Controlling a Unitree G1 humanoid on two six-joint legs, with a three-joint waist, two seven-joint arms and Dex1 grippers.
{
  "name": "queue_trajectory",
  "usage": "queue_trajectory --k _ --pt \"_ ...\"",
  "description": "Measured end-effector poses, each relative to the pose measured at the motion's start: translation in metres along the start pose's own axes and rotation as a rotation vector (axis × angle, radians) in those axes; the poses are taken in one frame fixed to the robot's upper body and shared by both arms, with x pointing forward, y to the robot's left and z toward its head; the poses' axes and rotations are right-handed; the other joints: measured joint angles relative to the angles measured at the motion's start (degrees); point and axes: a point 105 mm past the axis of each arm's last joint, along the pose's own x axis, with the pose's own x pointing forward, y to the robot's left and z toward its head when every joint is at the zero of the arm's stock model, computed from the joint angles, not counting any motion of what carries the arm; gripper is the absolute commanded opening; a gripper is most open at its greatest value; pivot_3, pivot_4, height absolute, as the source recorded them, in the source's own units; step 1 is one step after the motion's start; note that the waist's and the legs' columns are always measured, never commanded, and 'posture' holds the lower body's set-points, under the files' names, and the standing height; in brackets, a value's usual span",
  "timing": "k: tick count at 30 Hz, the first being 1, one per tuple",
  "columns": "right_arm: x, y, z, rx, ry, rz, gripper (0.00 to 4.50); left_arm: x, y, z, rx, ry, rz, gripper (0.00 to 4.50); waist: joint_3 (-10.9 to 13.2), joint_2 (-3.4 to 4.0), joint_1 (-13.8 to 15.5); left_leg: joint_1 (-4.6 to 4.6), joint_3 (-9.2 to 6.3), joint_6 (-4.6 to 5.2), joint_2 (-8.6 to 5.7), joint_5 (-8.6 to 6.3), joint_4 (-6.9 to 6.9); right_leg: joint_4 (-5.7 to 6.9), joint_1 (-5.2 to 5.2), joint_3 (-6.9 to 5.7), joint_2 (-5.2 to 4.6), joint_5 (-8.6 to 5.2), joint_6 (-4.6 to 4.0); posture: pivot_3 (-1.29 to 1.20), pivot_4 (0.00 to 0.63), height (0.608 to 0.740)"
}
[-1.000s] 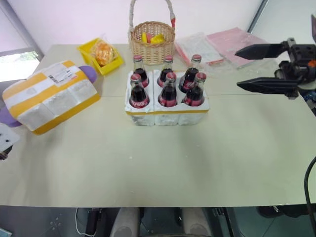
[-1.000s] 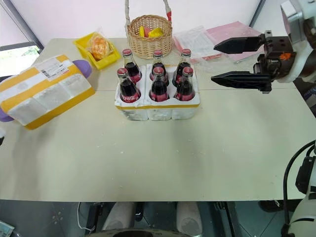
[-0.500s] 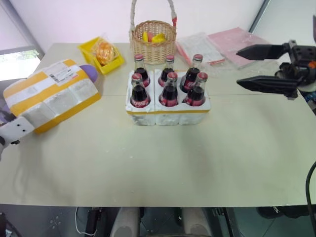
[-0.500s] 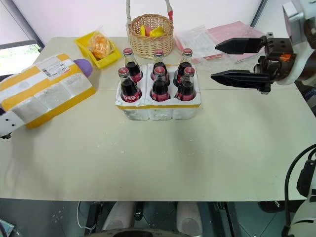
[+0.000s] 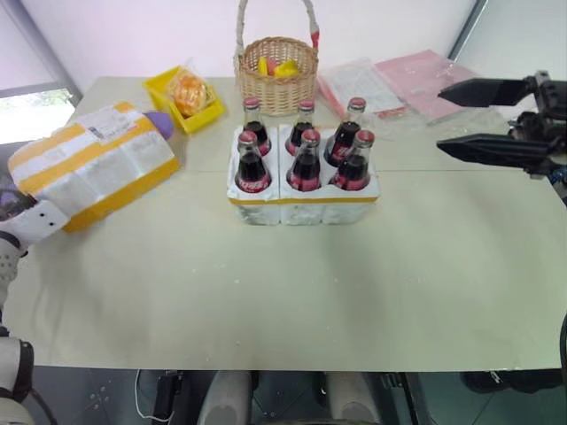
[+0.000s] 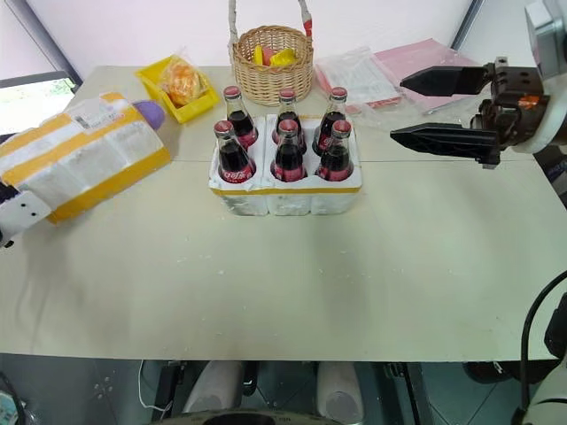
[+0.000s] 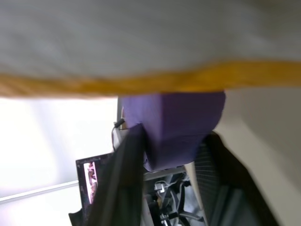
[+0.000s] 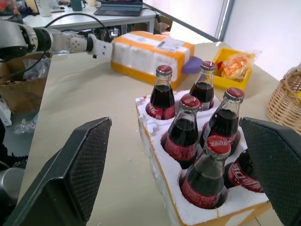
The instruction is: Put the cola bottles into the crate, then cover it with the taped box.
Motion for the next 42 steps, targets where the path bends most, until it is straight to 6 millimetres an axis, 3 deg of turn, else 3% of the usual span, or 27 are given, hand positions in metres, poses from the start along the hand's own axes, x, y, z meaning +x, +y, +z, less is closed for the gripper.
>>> queue_trajectory --k 12,15,18,22,28,35,37,42 --pt "-0.009 0.002 -0.014 0.054 0.043 -0.02 4.5 0.002 0.011 0.001 -0.021 0.014 -0.001 0.36 -0.01 -0.01 -0.08 0.0 0.0 0.0 0.0 0.0 0.03 0.05 0.0 0.0 0.0 0.02 0.0 0.0 0.15 0.738" --pt "-0.012 -0.002 -0.02 0.042 0.06 -0.051 4.5 0.004 0.025 0.009 -0.032 -0.021 0.02 0.36 -0.01 -0.03 -0.04 -0.01 -0.01 0.0 0.01 0.0 0.04 0.05 0.0 0.0 0.01 0.02 -0.01 0.0 0.15 0.738" --pt "-0.016 -0.007 -0.028 0.03 0.08 -0.085 4.5 0.004 0.051 0.023 -0.034 -0.078 0.074 0.36 -0.03 -0.06 0.05 -0.03 0.0 0.0 0.0 0.0 0.05 0.03 0.0 0.0 0.01 0.02 0.0 0.0 0.15 0.738" --pt "-0.019 -0.007 -0.037 0.04 0.102 -0.09 4.5 0.003 0.094 0.055 -0.044 -0.194 0.169 0.36 -0.04 -0.09 0.15 -0.05 -0.01 -0.01 -0.01 0.01 0.06 0.04 0.01 0.0 0.02 0.04 0.03 0.0 0.15 0.738" --pt "-0.021 -0.006 -0.049 0.071 0.116 -0.101 4.5 -0.02 0.152 0.146 0.005 -0.518 0.27 0.36 -0.06 -0.13 0.03 -0.06 -0.01 -0.01 -0.01 0.01 0.08 0.01 0.02 0.02 0.02 0.06 0.06 0.0 0.15 0.738" --pt "-0.025 -0.005 -0.06 0.104 0.119 -0.122 4.5 -0.061 0.155 0.235 0.098 -0.771 0.238 0.36 -0.05 -0.13 -0.41 -0.05 -0.01 0.01 0.0 0.02 0.1 0.04 0.02 0.06 0.06 0.06 0.05 0.0 0.15 0.738" --pt "-0.027 -0.005 -0.06 0.106 0.114 -0.127 4.5 -0.071 0.153 0.25 0.133 -0.796 0.23 0.36 -0.05 -0.12 -0.4 -0.04 -0.01 0.01 0.0 0.03 0.1 0.07 0.02 0.07 0.07 0.06 0.05 0.0 0.15 0.738" --pt "-0.027 -0.005 -0.061 0.116 0.081 -0.134 4.5 -0.089 0.125 0.288 0.224 -0.844 0.178 0.36 -0.05 -0.12 -0.19 -0.05 -0.02 0.02 0.0 0.03 0.19 0.07 0.07 0.11 0.09 0.07 0.06 0.0 0.15 0.738"
